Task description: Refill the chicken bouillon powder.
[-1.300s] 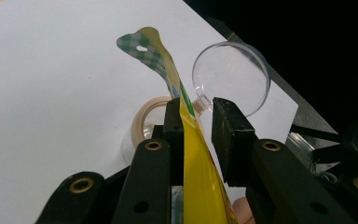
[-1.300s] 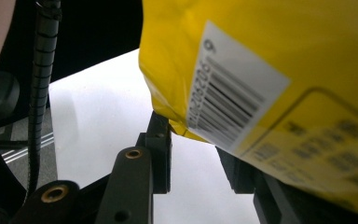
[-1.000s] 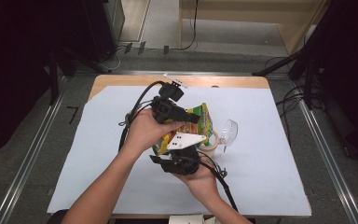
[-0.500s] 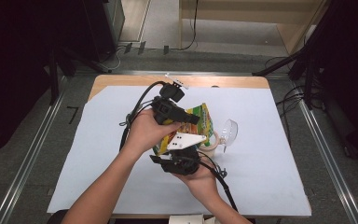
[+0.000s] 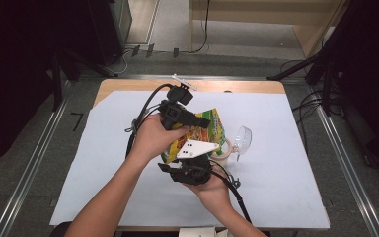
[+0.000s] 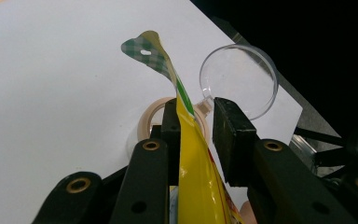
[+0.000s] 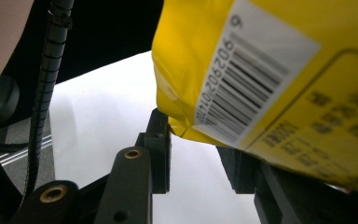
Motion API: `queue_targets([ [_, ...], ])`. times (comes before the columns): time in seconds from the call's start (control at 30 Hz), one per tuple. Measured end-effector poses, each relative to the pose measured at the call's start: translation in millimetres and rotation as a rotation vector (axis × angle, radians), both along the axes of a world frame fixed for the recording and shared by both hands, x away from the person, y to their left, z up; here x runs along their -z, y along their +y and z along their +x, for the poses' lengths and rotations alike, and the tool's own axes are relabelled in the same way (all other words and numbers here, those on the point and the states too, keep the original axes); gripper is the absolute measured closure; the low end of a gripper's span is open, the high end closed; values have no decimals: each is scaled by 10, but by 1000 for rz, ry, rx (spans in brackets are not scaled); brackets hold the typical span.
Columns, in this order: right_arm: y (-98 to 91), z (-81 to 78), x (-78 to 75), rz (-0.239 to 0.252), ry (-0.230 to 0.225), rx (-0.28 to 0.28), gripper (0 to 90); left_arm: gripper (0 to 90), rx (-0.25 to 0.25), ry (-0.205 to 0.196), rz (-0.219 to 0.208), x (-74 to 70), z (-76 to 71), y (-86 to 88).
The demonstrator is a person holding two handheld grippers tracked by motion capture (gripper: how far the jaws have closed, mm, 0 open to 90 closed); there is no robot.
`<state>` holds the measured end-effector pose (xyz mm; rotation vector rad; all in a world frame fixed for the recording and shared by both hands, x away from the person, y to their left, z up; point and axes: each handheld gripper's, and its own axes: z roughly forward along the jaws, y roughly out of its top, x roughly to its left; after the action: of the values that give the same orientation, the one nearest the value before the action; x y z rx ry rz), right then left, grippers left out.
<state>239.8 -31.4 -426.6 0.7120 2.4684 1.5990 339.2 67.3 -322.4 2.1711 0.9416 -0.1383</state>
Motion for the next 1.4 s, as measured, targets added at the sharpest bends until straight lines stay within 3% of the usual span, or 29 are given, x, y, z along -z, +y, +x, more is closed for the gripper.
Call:
queue_targets([
  [0.27, 6, -23, 37, 25, 10, 9, 678, 766, 1, -7, 17, -4, -34, -37],
  [0.57, -9, -5, 51, 26, 15, 17, 682, 773, 11, -47, 37, -35, -108, -98],
  [0.77, -12, 12, 30, 6, 23, 11, 681, 782, 0, -30, 28, -14, -54, -78],
  [1.17, 2, 5, -2, 10, 34, 8, 681, 783, -7, -10, 19, -18, -29, -53],
  [1.4, 1, 1, -9, 24, 39, 10, 682, 786, -5, -28, 27, -42, -52, -78],
])
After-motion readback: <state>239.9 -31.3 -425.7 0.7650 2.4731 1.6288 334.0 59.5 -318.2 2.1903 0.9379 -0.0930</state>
